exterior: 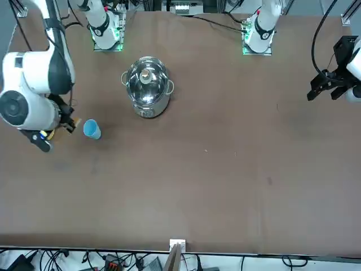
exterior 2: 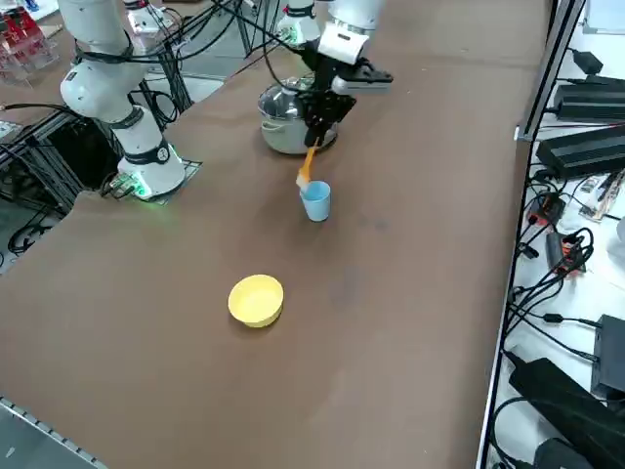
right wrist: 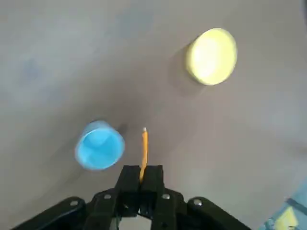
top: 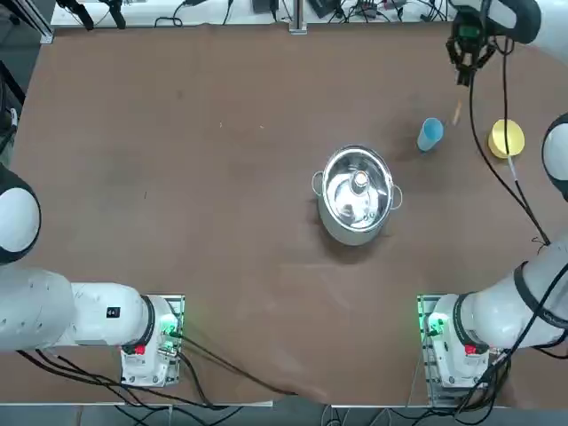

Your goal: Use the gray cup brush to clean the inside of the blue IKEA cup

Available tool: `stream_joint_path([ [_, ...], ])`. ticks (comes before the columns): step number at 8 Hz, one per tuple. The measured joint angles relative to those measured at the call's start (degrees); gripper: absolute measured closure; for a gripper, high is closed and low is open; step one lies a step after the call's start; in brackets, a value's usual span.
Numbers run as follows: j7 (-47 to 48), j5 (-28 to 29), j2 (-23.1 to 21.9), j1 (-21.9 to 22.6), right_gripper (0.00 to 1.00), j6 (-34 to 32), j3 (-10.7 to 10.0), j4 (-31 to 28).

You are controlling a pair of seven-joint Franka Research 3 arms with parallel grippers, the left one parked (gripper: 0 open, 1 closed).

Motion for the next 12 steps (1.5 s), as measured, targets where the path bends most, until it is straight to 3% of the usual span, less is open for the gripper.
stream_joint_path([
  [3,-0.30,-12.19,0.37,-2.06,0.97,2.68,-0.14,-4.49],
  [7,-0.45,-28.33,-1.31,-7.81,0.97,21.44,-0.27,-20.27],
  [9,-0.44,-32.28,-1.81,-9.99,0.97,28.03,-0.27,-25.09],
  [12,0.48,-39.53,-0.97,-10.87,0.97,29.29,-0.25,-27.91],
])
